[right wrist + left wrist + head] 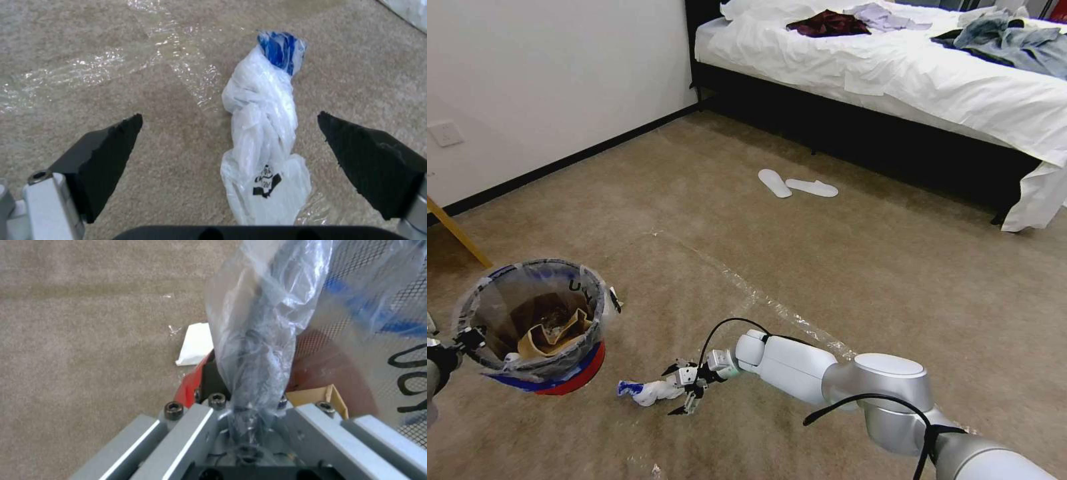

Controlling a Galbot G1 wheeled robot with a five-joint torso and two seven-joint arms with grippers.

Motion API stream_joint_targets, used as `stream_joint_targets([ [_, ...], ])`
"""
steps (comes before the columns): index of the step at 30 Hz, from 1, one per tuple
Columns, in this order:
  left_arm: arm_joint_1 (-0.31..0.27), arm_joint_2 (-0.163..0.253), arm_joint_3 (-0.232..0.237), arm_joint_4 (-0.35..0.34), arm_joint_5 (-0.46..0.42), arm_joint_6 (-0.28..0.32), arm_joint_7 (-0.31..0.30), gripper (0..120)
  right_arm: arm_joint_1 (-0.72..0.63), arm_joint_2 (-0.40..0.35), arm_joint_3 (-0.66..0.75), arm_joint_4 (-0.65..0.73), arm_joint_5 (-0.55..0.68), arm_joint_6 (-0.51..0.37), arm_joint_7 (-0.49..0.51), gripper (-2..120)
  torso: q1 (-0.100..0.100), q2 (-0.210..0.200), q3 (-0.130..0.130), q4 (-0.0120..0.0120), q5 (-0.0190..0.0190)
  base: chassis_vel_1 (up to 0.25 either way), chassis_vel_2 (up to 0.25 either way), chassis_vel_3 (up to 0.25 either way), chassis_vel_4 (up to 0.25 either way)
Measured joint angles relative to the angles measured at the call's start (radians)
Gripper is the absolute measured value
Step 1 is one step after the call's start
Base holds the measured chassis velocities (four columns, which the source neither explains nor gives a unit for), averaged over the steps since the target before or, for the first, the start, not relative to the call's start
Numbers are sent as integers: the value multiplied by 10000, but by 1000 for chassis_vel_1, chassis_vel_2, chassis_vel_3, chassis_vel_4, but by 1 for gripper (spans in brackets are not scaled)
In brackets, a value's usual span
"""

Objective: Pick up the trash bin and place the garbage on the floor into it.

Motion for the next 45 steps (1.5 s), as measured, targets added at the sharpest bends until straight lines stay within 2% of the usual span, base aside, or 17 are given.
stream_joint_targets([
  [11, 21, -47, 14, -81, 4, -5, -23, 0, -66, -75, 71, -91, 35, 16, -79, 100, 0, 0, 0, 0, 0, 0, 0, 0, 0],
  [34, 95, -190, 82, -227, 146, -14, 0, 0, -18, 159, -5, -474, 288, -52, 441, 100, 0, 0, 0, 0, 0, 0, 0, 0, 0],
  [45, 92, -302, 153, -294, 163, -21, 8, 0, -156, 162, 63, -1099, -265, 0, 683, 100, 0, 0, 0, -1, 0, 0, 0, 0, 0],
])
